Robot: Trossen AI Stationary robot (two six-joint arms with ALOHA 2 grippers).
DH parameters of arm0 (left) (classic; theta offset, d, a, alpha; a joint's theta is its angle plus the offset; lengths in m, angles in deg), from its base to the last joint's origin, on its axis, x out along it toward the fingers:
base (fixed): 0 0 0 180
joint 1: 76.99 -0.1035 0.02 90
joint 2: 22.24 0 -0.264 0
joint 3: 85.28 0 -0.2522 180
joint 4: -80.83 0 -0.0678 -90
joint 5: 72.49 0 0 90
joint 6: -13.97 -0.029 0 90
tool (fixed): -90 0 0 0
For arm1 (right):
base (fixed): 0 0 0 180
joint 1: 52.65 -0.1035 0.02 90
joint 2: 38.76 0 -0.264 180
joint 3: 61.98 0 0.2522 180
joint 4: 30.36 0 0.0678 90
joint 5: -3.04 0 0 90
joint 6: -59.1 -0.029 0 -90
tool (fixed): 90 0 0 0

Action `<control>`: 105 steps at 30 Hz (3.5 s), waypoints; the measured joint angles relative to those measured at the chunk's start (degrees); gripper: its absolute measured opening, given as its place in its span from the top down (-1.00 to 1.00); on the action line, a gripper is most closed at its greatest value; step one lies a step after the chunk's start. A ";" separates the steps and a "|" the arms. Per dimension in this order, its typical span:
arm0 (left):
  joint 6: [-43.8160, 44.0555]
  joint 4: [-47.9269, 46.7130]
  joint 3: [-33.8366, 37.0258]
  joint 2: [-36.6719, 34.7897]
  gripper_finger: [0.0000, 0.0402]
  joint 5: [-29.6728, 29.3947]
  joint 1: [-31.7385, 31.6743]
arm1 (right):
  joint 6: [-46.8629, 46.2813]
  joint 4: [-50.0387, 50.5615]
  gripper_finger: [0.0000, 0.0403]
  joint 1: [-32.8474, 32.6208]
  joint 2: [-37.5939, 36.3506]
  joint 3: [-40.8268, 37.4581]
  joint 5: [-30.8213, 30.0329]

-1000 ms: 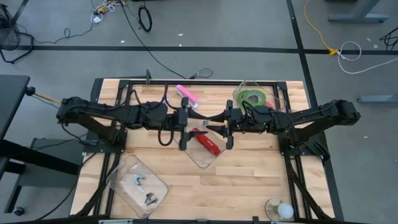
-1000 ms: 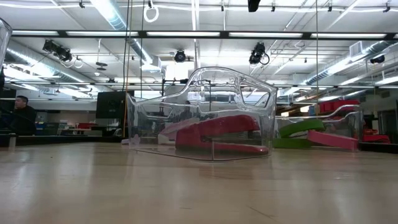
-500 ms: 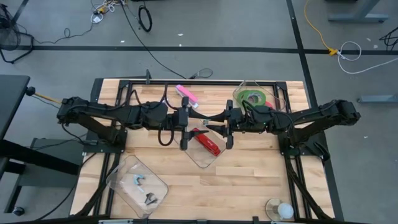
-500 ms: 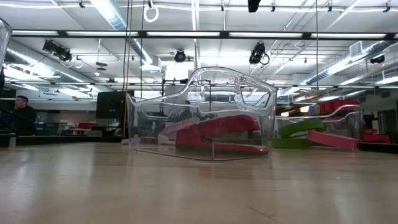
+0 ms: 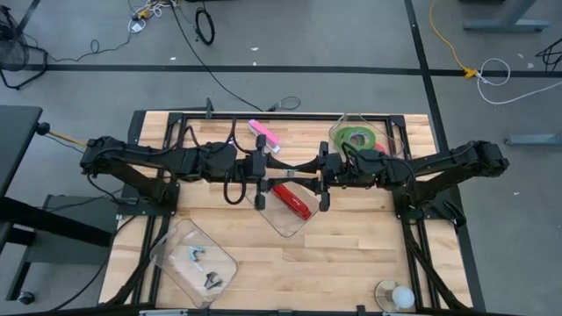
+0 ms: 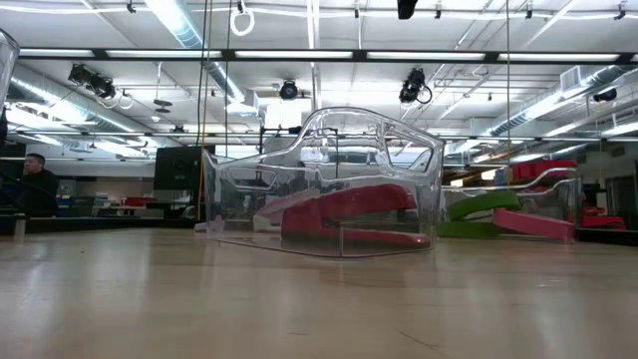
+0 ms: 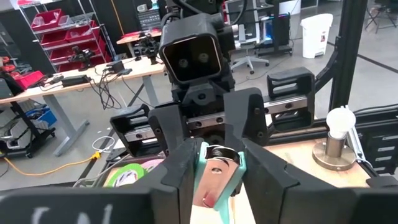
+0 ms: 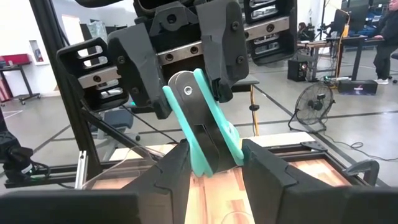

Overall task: Pick and place Stapler, Stapler remover, tape
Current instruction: Put the blue staple remover into the bottom transparent bin

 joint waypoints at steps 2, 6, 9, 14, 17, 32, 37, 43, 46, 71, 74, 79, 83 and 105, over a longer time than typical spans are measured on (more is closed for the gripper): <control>0.02 0.00 0.00 0.00 0.43 0.00 0.00 | 0.01 0.04 0.37 0.00 0.00 0.00 -0.02; 0.13 0.00 0.00 0.00 0.41 0.06 0.00 | 0.04 0.04 0.37 0.02 0.00 0.00 0.15; 0.24 -0.02 0.00 0.00 0.41 0.15 0.00 | 0.04 0.04 0.37 0.02 0.00 0.00 0.85; 0.22 0.00 0.00 0.00 0.45 0.24 0.00 | 0.04 -0.08 0.34 0.02 0.00 0.00 1.00; 0.27 0.08 0.00 -0.04 0.45 0.33 0.00 | 0.06 -0.50 0.27 0.02 0.00 0.00 1.23; 0.44 -0.88 0.00 -0.02 0.43 0.46 0.02 | 0.46 -2.24 -0.40 0.02 -0.17 0.00 1.01; 0.42 -0.65 -0.07 -0.04 0.43 -0.38 0.02 | 0.48 -1.54 -0.49 0.04 -1.76 -0.04 0.79; 0.22 -2.85 0.07 -1.43 0.43 -0.99 -0.15 | 0.26 -2.51 -0.46 0.01 -6.04 0.08 1.07; 0.54 -3.57 -0.02 -2.78 0.43 -1.18 -0.17 | 0.28 -1.61 -0.43 0.02 -8.18 0.02 1.06; 6.39 -26.55 0.00 -19.09 0.44 0.77 1.38 | 6.77 7.13 -0.29 0.02 -12.76 0.00 -2.43; 9.18 -31.23 0.00 -19.70 0.48 8.39 1.41 | 6.97 7.21 -0.20 0.02 -12.76 0.00 -2.40; 16.19 -39.22 0.00 -19.62 0.48 18.22 3.10 | 6.99 7.90 -0.04 0.02 -12.76 0.00 -2.42; 17.48 -45.73 0.00 -18.88 0.48 20.24 6.13 | 6.97 8.25 0.08 0.02 -12.74 0.00 -2.40; 17.87 -52.05 0.00 -13.36 0.48 20.58 21.88 | 6.10 10.49 0.64 0.02 -12.74 0.00 -2.35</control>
